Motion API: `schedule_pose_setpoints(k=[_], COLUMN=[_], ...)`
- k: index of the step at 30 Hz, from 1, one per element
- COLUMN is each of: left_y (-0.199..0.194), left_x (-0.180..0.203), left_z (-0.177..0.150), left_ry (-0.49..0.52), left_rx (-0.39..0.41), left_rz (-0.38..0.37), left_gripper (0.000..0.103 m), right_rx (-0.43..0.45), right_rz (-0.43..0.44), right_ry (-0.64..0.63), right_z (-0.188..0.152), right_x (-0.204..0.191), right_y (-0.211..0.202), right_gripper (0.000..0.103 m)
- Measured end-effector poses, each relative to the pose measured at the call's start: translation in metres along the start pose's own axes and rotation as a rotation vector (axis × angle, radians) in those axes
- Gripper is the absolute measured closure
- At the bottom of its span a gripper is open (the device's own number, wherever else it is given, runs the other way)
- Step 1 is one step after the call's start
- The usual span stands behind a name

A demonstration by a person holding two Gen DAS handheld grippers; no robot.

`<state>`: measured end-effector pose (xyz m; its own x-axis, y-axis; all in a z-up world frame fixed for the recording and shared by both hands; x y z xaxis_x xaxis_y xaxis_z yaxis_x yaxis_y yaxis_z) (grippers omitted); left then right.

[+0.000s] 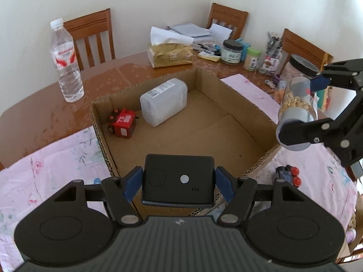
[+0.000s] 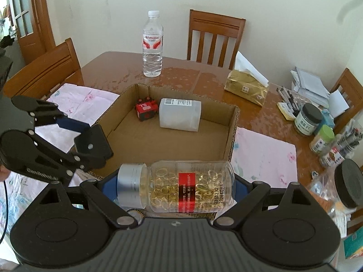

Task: Organize rigid objects
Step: 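Carry the black case with the left tool while the right tool carries the jar toward the box, then open the left tool to drop the black case in the box while the right tool releases the jar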

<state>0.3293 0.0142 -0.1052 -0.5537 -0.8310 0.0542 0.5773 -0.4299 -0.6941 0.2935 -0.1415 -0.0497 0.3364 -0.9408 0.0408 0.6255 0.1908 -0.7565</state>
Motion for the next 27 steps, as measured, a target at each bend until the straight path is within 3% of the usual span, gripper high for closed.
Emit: schedule_pose_setpoints(k=[11,15,19,27], left_y=[0.016,0.015,0.002,-0.038], left_x=[-0.017,-0.026,-0.026,-0.016], left_z=[0.004,0.009,0.012,0.003], left_ry=[-0.117,-0.167,-0.197,-0.182], left_rx=[0.067,0.106,0.127,0.171], left_rz=[0.181,0.254,0.269,0.376], left_gripper=[0.033,0.014,0.006,0.004], right_rx=[-0.022,-0.028,-0.032,-0.028], right_rz=[0.061,0.075,0.09,0.107], right_ry=[-0.047,-0.061,-0.067,-0.075], right_z=[0.004,0.006,0.011,0.029], right_x=[0.004,0.005,0.007,0.013], right_y=[0.024,0.034,0.046,0.07], right_gripper=[0.007,0.007,0.007,0.007])
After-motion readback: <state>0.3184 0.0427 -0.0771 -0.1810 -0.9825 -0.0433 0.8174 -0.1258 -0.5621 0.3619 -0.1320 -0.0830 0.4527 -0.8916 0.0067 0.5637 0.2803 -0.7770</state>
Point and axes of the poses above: each gripper's, at about its wrist camera, not at the fingertips, and y roughly the way its jaws point, x to its right, z to its top, the point moved 8 cm from there along y, roughly the way its jaws point, and after that the axes turned 6 degrees about x, right-handed, at the moved point
